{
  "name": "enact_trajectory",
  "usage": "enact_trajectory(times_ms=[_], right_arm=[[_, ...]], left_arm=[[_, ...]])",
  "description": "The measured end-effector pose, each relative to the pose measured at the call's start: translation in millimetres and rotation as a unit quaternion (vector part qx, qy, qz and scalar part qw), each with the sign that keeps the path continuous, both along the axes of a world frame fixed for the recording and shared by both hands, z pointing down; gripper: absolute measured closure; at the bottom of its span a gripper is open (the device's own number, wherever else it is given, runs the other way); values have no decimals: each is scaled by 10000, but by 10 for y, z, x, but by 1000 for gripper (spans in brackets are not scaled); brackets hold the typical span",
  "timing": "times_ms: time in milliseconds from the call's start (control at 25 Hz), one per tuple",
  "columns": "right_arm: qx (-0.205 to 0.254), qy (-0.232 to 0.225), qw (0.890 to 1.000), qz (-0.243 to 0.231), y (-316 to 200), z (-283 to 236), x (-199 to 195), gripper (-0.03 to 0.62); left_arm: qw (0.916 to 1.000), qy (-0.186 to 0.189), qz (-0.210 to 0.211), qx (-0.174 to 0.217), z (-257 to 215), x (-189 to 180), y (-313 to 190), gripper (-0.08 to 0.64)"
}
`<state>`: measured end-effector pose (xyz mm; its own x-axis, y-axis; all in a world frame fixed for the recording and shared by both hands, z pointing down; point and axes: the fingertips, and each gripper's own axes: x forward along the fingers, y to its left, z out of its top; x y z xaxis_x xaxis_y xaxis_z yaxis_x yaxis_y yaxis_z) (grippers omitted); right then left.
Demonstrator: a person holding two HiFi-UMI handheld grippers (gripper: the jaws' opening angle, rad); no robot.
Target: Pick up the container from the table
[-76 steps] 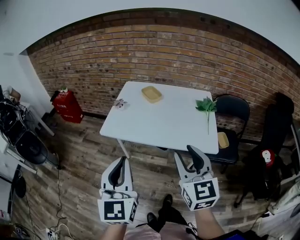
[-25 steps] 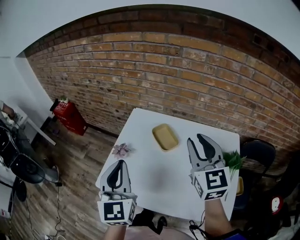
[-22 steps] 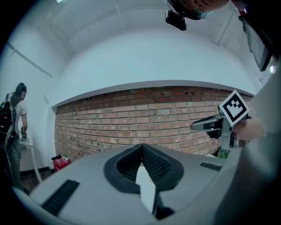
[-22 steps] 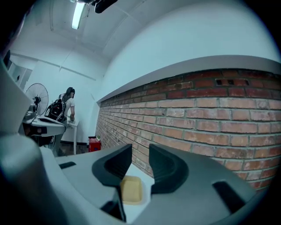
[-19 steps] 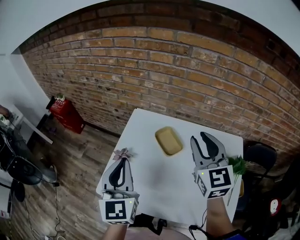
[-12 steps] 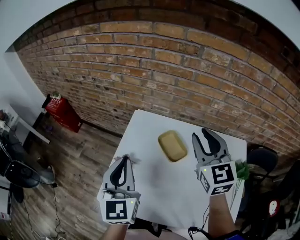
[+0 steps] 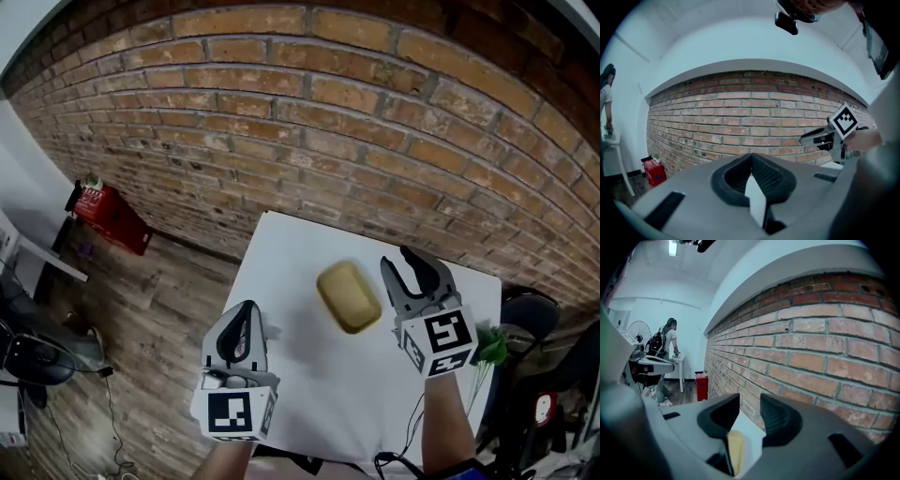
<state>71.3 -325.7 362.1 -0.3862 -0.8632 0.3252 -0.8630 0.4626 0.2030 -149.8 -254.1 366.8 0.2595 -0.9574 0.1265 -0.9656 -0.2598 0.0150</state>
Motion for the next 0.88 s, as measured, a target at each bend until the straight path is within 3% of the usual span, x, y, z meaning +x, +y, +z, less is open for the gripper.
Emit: enact_trajectory(times_ms=[440,880], right_arm=[[-791,82,9968,-121,-247,864,63,448],[-1704,291,9847,-222,-186,1667,101,431]], left_arm=[[9990,-8,141,-413,435,91,-296,550],[9969,69,288,-733,759,204,-326,551]])
